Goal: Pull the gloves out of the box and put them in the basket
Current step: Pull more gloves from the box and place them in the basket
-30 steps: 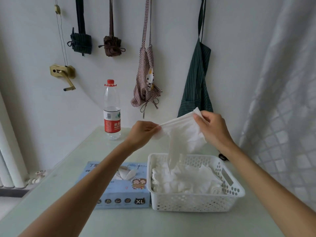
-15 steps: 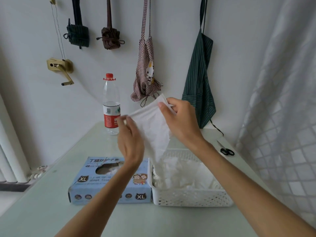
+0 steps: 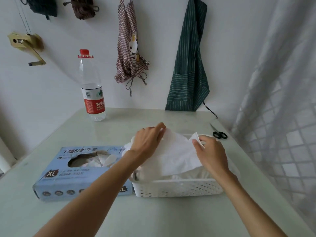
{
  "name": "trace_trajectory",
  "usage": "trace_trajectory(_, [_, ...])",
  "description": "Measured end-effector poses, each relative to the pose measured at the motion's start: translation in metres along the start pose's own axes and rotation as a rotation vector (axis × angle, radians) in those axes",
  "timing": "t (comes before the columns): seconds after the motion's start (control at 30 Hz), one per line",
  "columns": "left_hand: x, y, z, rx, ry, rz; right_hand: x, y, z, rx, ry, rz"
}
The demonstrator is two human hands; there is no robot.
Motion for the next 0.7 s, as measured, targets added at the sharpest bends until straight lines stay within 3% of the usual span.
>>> trace_trajectory(0.13, [0.001,0.011,0.025,-0.304,0.170,-0.101,-0.005,-0.005,0.012,0.309,-0.010,-0.020])
trace_trajectory(0.4, [-0.007,0.024,0.032,-0.542,0.480,0.004,-0.013,0.003,0.008,0.793,-0.156,-0.140])
trace_trajectory(0.5, [-0.009,0.018,0.031,-0.444,0.436,-0.126,-0.015,0.008,0.004,0.883,-0.229,-0.158])
trace_trajectory(0.57, [-0.014,0.008,0.021,-0.296,0.281,-0.210,-0.016,0.004,0.004,0.868,-0.239,-0.135])
trace_trajectory(0.63, [-0.009,-0.006,0.007,-0.142,0.166,-0.250,-0.015,-0.011,0.003,0.752,-0.261,-0.044])
trace_trajectory(0.7, [0.003,-0.016,-0.002,-0.072,0.159,-0.316,-0.011,-0.026,-0.001,0.532,-0.302,-0.018])
Point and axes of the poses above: each hand's wrist, its own x-axis away from the middle knuckle, its own y-axis out of the palm, z = x × y, the point moved 5 cm from there along -x, towards the middle knuckle, and after that the axes turned 6 degrees about -z, right-handed, at the moved point
